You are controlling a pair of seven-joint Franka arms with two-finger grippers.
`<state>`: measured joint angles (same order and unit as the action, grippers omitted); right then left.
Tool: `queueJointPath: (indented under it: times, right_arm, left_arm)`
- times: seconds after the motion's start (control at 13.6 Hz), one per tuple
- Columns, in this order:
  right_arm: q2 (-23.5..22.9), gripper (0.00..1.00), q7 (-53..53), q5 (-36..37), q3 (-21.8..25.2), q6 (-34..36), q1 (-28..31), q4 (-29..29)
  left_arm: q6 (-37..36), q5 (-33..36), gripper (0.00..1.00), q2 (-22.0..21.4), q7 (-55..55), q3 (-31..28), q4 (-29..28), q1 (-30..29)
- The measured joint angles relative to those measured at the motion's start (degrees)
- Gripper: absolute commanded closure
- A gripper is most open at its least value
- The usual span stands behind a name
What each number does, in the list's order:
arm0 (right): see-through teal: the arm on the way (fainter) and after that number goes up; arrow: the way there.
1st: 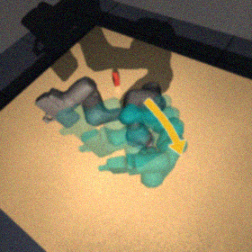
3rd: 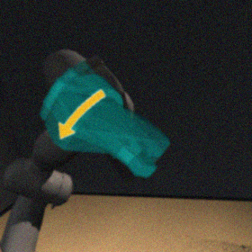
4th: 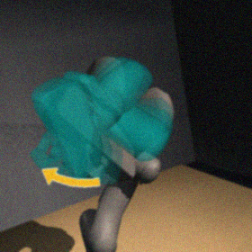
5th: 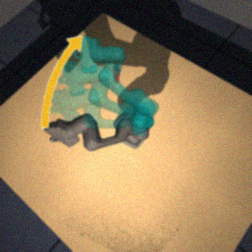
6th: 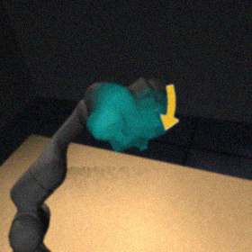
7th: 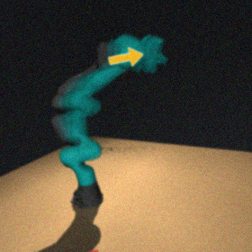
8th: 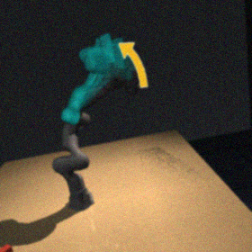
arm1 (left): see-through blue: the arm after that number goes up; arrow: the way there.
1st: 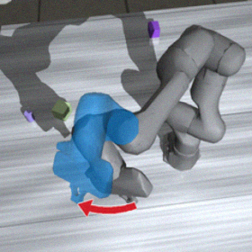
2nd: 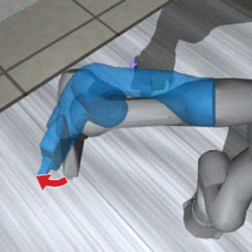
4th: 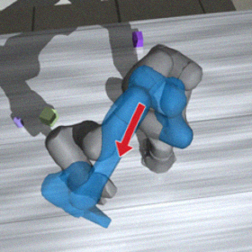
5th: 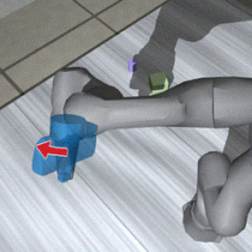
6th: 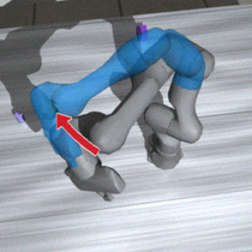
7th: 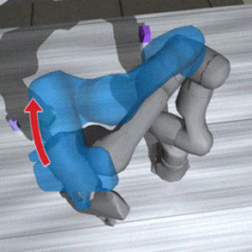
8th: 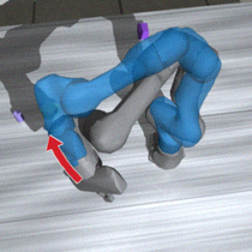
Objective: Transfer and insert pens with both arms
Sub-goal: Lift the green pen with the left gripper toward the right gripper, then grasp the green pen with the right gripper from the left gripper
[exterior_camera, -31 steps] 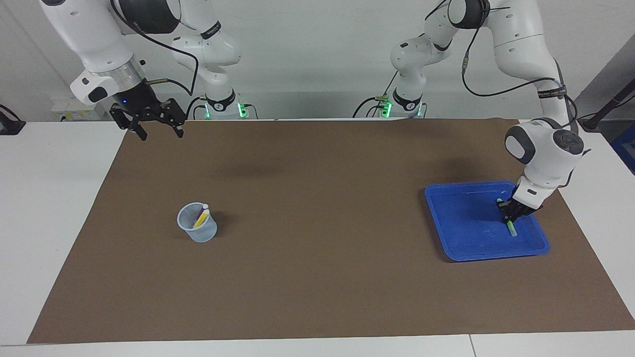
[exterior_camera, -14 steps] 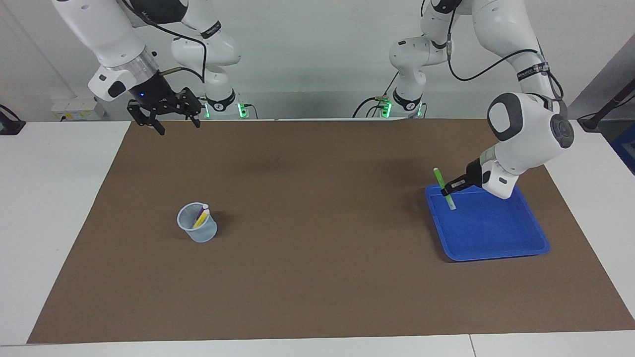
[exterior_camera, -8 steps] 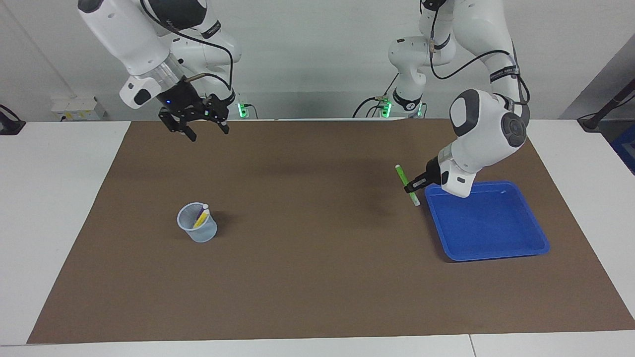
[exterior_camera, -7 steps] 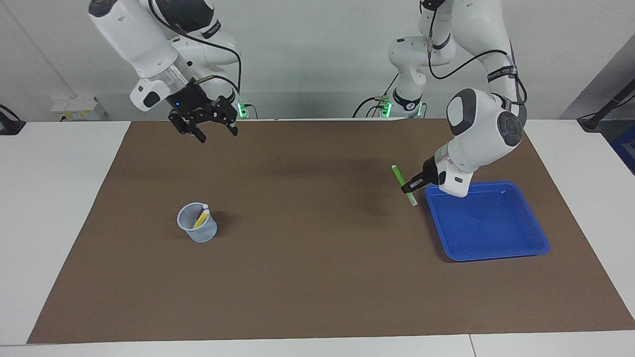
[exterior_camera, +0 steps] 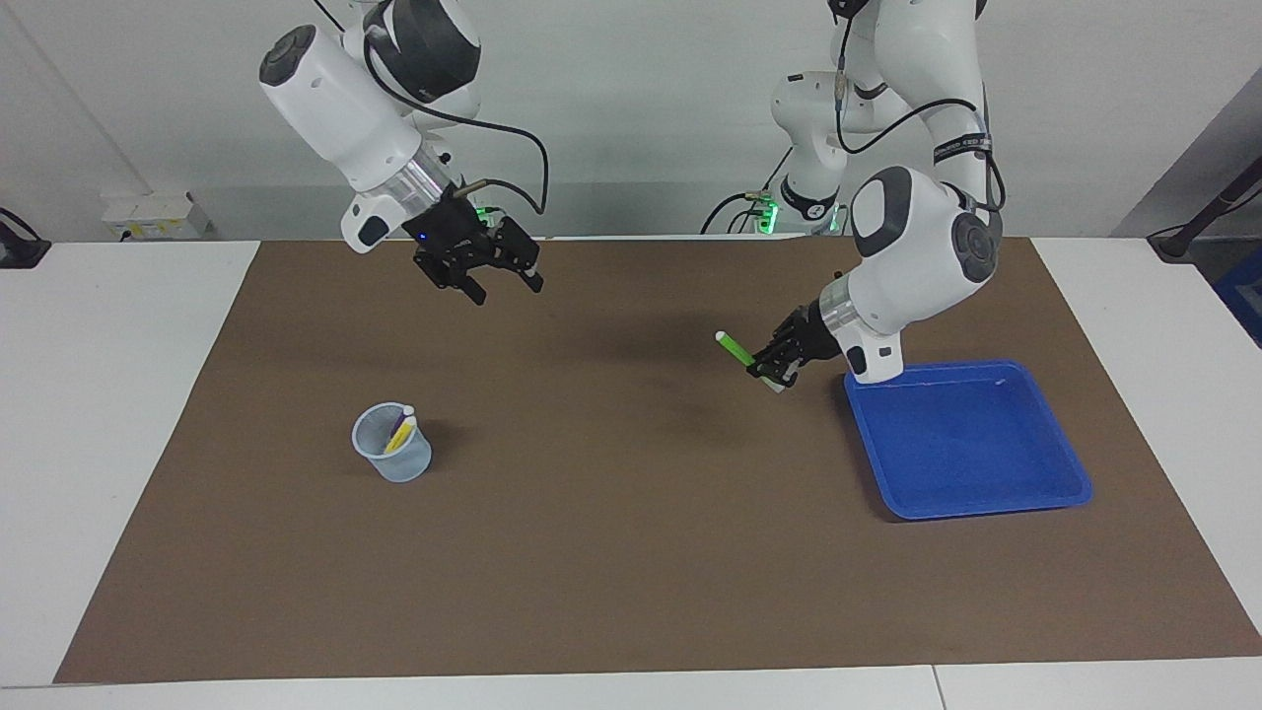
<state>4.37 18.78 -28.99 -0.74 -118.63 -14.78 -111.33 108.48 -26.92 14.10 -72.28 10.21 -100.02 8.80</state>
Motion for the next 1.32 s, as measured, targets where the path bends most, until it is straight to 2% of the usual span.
queueJointPath:
  times: [0.37,0.59,0.81,1.03,1.32]
  right_arm:
    - [-3.79,0.0,3.59,-2.97,-0.04,-9.47,-5.86,-1.35]
    - [-7.18,0.0,4.24,-5.55,-0.05,-15.33,-8.81,-1.36]
    - [-8.31,0.0,4.33,-6.0,-0.06,-17.33,-10.37,-1.26]
    - [-8.3,0.0,4.33,-6.0,0.06,-17.35,-10.38,-1.09]
    - [-8.3,0.21,4.33,-6.0,0.05,-17.25,-10.38,-1.13]
  left_arm:
    - [1.4,-4.23,1.0,-0.47,-12.27,0.52,0.11,2.58]
    - [4.19,-4.5,1.0,-0.48,-19.27,0.78,0.0,6.03]
    - [8.04,-4.51,1.0,-0.47,-24.54,0.9,-0.56,9.96]
    - [8.95,-4.56,1.0,-0.46,-25.17,0.82,-1.15,10.47]
    - [9.4,-8.57,1.0,-0.46,-25.18,0.69,-1.21,10.44]
